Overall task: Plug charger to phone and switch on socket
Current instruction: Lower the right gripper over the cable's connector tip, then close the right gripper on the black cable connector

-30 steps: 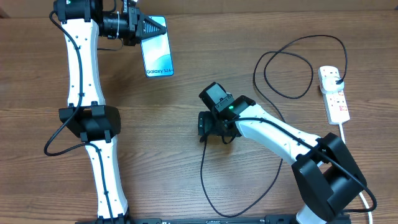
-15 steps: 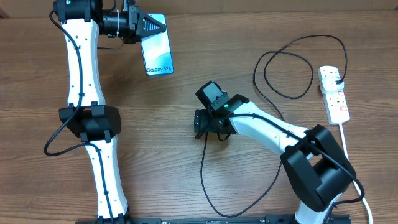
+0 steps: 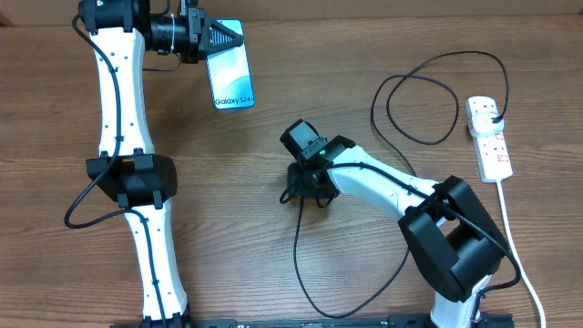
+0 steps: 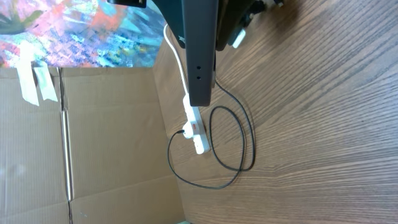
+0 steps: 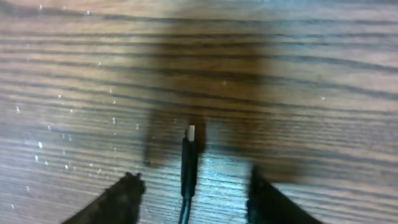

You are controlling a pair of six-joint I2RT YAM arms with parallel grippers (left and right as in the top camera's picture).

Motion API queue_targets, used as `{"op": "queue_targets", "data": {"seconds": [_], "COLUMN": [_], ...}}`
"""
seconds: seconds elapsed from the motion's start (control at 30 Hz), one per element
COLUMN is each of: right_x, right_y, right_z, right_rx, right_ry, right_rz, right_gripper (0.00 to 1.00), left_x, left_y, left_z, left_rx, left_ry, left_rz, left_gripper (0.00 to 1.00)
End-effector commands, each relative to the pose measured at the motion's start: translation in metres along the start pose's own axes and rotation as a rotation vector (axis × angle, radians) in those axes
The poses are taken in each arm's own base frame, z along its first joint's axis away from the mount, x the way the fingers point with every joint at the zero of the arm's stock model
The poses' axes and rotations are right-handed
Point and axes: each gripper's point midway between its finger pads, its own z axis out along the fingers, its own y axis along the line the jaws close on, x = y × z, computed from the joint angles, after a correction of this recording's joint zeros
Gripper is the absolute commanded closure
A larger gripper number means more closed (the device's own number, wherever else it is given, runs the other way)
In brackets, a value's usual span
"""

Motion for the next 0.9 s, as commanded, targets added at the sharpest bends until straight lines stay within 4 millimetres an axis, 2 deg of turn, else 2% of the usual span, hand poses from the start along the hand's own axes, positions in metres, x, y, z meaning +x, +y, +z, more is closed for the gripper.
{"op": "queue_targets", "data": {"seconds": [0.0,0.3,0.6,0.87], "right_x": [-0.005,-0.005,-0.006,-0.004], "right_y": [0.005,0.005,0.005,0.002], "right_z": [0.001,0.001,0.001,0.013], "right_rx": [-0.001,-0.001,0.004,0.065], "right_ry": [-0.008,-0.009,-0.015,0.037], "right_rz": [-0.01,-0.003,-0.004,-0.008], "right_gripper": [0.5,0.69,0.7,0.69], "left_x": [0.0,0.0,0.0,-0.002], "left_y": [-0.014,-0.014,-0.014,-0.014], "left_z": [0.001,0.001,0.001,0.001], "left_rx": [0.054,0.052,0.052,0.052], "left_ry": [0.0,0.0,-0.001,-0.005], "left_rz": [0.004,0.004,0.007,0.015], "left_gripper": [0.96,0.95,0.95,0.96]}}
